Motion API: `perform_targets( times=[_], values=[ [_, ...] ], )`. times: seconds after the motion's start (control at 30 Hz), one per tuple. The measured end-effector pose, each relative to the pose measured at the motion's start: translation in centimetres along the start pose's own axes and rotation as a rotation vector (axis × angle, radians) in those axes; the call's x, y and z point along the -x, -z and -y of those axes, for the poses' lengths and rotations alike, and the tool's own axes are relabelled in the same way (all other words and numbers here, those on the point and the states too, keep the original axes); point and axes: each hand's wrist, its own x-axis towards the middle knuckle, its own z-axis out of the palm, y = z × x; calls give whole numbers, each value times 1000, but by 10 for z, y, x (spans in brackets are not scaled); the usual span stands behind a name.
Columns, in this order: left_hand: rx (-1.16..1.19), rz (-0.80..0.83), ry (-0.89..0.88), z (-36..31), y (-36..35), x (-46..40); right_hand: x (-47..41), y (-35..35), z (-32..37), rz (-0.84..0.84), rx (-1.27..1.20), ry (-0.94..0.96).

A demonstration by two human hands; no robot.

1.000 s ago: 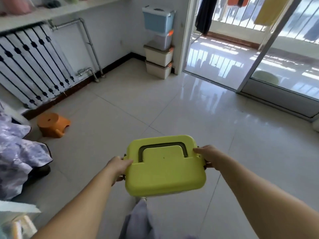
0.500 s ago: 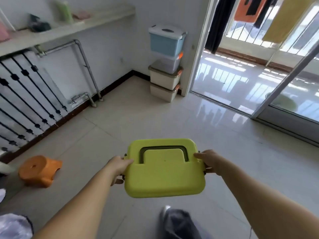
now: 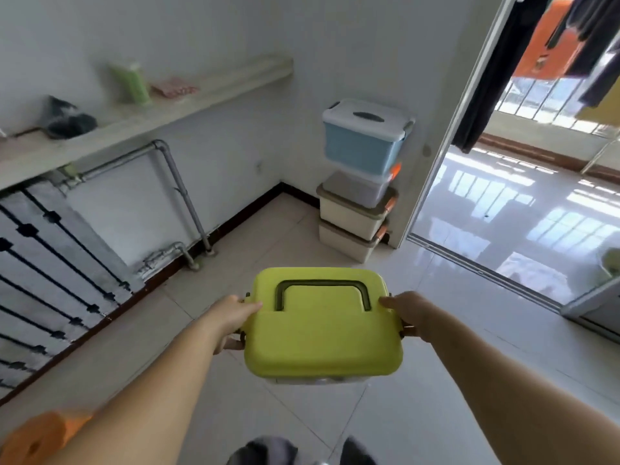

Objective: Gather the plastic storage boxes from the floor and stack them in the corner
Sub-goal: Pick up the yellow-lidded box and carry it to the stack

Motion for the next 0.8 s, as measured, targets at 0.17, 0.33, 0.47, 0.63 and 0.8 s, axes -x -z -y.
perform_targets(
  times=[0.17,0.33,0.47,0.63,0.8],
  values=[
    [-40,-29,-18,-86,22,-94,-76,-4,90,0,-61,35],
    [-100,-11,-126,-211,38,-194,-155,5,192,-112,-129,48],
    [-65,3,-233,-331,46,-251,-197,33,278,-216,-282,115],
    [151,-47,-407,-483,36,-304,-246,93,385,-358,-530,278],
    [276,13,-524,-600,-5,-350,-308,161,463,-494,-717,442]
  ],
)
